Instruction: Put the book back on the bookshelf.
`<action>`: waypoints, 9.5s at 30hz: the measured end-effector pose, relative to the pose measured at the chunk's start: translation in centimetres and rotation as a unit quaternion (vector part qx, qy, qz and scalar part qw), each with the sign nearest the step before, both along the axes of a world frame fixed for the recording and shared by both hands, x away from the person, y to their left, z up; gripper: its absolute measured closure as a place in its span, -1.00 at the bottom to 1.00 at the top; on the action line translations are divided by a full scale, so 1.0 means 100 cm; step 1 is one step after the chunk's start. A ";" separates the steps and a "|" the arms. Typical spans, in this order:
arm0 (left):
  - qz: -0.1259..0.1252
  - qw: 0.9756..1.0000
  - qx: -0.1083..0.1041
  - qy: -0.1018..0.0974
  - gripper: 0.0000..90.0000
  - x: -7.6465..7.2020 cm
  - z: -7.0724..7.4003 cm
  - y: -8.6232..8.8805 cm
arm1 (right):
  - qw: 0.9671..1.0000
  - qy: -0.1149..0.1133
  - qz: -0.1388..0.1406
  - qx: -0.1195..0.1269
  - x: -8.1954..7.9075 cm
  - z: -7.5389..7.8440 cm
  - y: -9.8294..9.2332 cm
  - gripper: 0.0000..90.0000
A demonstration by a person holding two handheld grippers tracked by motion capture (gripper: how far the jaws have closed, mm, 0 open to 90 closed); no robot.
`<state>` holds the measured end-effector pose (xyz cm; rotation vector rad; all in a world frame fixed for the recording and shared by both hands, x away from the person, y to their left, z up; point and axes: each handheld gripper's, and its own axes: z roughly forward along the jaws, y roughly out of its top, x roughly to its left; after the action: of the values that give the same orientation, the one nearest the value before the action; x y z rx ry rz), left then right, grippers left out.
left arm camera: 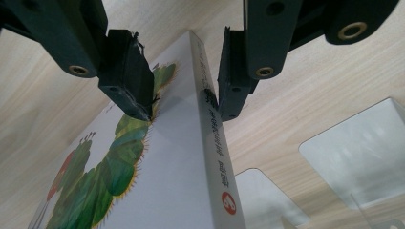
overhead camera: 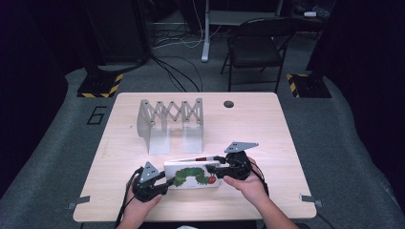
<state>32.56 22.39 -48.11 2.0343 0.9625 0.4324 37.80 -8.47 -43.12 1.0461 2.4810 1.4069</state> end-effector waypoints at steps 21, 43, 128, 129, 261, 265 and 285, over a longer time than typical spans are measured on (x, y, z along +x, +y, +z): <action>-0.030 1.000 -0.006 0.004 0.17 -0.009 0.000 -0.001 | 0.997 0.030 0.016 -0.067 -0.020 -0.030 0.000 0.04; -0.037 0.999 -0.008 0.009 0.04 -0.008 0.001 0.001 | 0.997 0.045 0.025 -0.065 -0.017 -0.034 -0.004 0.13; -0.158 0.987 -0.027 -0.020 0.26 0.008 0.015 -0.028 | 0.996 0.038 -0.040 -0.071 -0.005 -0.045 -0.007 0.15; -0.153 0.988 -0.027 -0.026 0.26 0.007 0.015 -0.030 | 0.996 0.034 -0.040 -0.071 -0.004 -0.046 -0.007 0.15; 0.049 0.997 -0.027 -0.059 0.69 0.021 0.040 0.047 | 0.995 0.049 -0.051 -0.076 0.003 -0.057 -0.021 0.14; 0.077 0.995 -0.034 -0.056 0.69 0.022 0.038 0.051 | 0.995 0.051 -0.051 -0.074 0.003 -0.057 -0.021 0.14; 0.178 0.982 -0.026 -0.064 0.69 0.028 0.029 0.063 | 0.994 0.052 -0.049 -0.077 0.003 -0.058 -0.020 0.14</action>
<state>35.33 28.67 -45.17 1.7656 1.2488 0.7120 38.14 -10.45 -48.89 1.2184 2.5222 1.1409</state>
